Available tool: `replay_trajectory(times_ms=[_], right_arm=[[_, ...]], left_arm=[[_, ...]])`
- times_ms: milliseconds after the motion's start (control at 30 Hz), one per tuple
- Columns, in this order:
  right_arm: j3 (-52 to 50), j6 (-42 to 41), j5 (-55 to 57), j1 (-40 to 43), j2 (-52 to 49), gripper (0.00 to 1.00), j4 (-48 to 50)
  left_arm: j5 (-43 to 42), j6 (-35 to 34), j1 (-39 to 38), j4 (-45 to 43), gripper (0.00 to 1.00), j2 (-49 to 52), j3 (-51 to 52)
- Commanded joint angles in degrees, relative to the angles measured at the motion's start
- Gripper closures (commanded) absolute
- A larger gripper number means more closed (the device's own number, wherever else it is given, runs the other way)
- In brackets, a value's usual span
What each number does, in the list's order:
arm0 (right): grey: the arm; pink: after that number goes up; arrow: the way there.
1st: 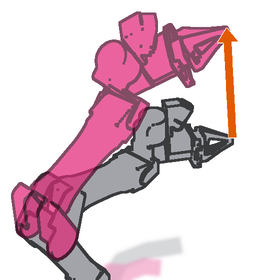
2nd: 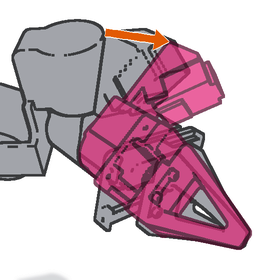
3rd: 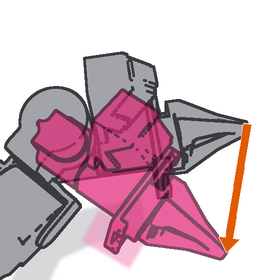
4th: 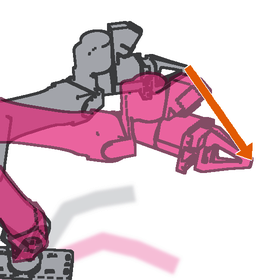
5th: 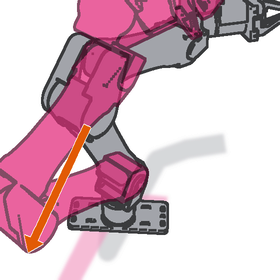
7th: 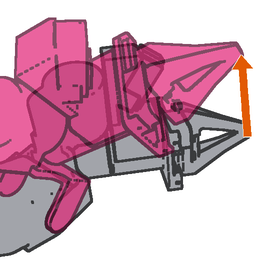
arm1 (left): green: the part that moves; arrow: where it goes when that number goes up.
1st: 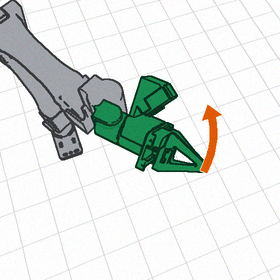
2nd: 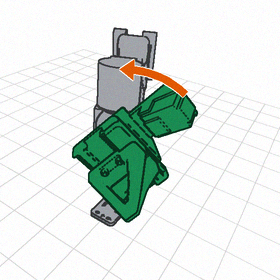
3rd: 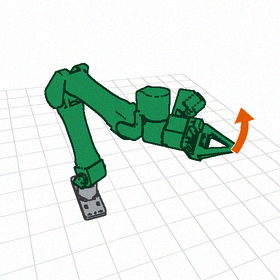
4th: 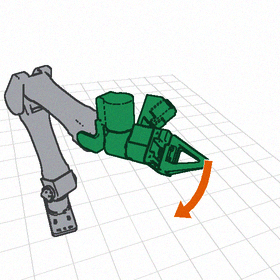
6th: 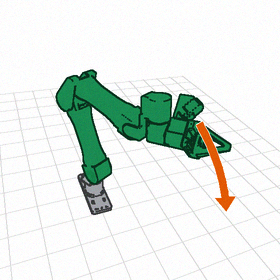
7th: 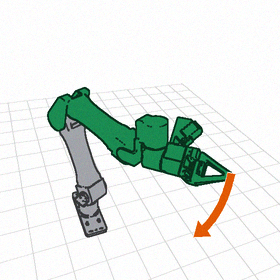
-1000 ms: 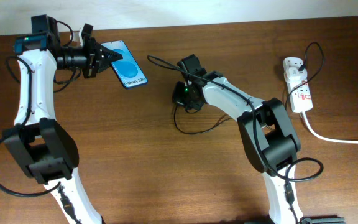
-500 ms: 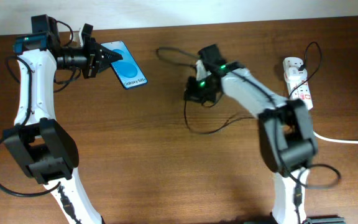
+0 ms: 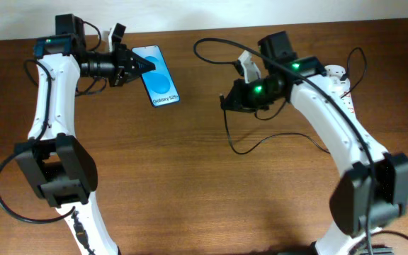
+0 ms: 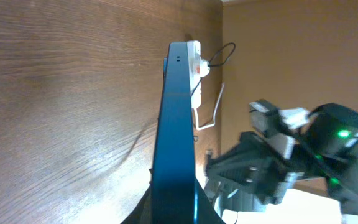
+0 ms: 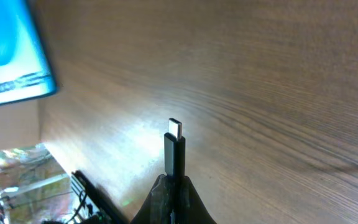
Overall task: Plug charger to phone and switch on socket
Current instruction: 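Lift the cable plug with the right gripper toward the phone's bottom port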
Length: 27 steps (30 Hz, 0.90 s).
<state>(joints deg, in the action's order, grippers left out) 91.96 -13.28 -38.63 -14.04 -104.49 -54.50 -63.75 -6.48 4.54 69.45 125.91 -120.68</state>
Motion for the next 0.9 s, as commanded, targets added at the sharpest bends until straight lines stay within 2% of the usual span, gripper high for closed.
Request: replay_trajectory(times_ms=[0, 133, 233, 367, 667, 867], right_arm=[[-4.6, 3.0, -1.9, 1.0, 8.3, 0.96, 0.4], [-13.6, 3.0, -4.0, 2.3, 16.6, 0.96, 4.3], [-23.7, 3.0, -10.6, 4.3, 24.6, 0.96, 10.1], [-30.0, 3.0, -15.2, 4.3, 28.2, 0.96, 13.2], [-34.1, -1.0, -22.8, 4.0, 28.2, 0.96, 22.1], [-34.1, -11.8, -22.1, -1.4, 27.6, 0.96, 33.9]], left_arm=[[-4.7, 4.9, -0.8, 0.1, 1.00, -0.3, -1.1], [-5.1, 4.9, -1.6, 0.1, 1.00, -0.3, -1.1], [-7.8, 6.6, -2.2, 0.1, 1.00, -0.3, -1.1], [-10.3, 7.4, -3.3, 0.1, 1.00, -0.3, -1.1], [-17.6, 10.9, -5.6, -0.3, 1.00, -0.3, -1.1], [-23.9, 10.9, -5.6, -3.4, 1.00, -0.3, -1.1]])
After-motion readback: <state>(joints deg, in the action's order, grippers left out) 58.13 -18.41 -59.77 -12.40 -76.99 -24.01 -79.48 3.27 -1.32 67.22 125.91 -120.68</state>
